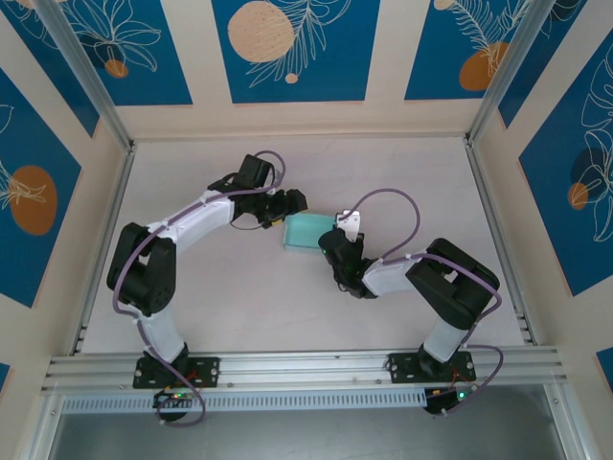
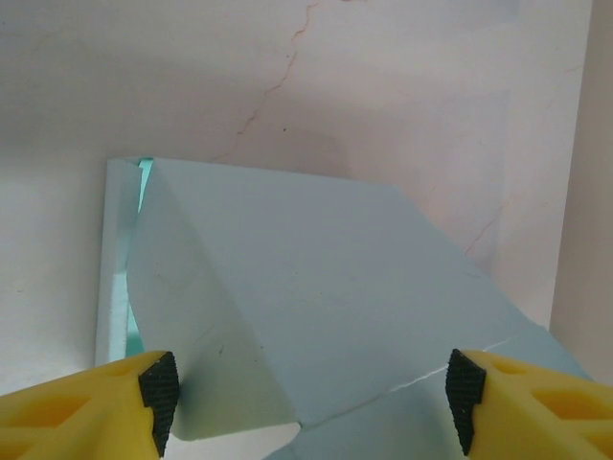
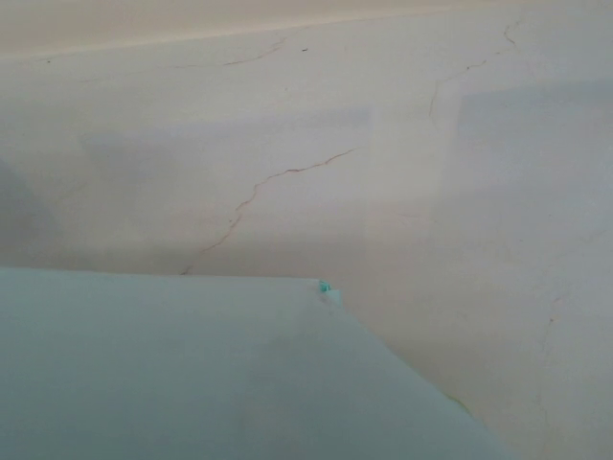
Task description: Fold the paper box
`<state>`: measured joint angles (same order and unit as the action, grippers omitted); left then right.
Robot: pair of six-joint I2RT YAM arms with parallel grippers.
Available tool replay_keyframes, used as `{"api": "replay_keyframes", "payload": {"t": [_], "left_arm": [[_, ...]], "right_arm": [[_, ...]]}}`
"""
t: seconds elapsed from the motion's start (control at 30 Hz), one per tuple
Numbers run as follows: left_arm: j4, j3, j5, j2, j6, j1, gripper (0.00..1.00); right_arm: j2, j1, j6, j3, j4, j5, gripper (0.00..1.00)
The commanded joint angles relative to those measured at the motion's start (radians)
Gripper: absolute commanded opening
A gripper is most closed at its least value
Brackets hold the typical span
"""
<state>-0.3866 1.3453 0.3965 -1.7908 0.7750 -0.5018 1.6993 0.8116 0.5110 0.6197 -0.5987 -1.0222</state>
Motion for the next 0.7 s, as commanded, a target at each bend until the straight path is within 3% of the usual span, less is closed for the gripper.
{"api": "replay_keyframes", "payload": {"t": [0.0,0.17,0.43,0.67], "left_arm": [[-0.008,0.001,0.027,-0.021,-0.008,-0.008,0.72],[0.015,-0.010,0.063,-0.029,-0.002,-0.008,0.69],[0.098,-0.040,0.132,-0.040,0.062,-0.009,0.78],[0.074,-0.035,0.079,-0.066,0.049,-0.002,0.84]], "right_arm": [[0.063,0.014,-0.008,-0.033,0.165,0.085,0.04],[0.063,0.014,-0.007,-0.032,0.163,0.088,0.04],[0.063,0.017,-0.023,-0.031,0.155,0.093,0.04],[0.063,0.019,-0.031,-0.029,0.149,0.100,0.04]]}}
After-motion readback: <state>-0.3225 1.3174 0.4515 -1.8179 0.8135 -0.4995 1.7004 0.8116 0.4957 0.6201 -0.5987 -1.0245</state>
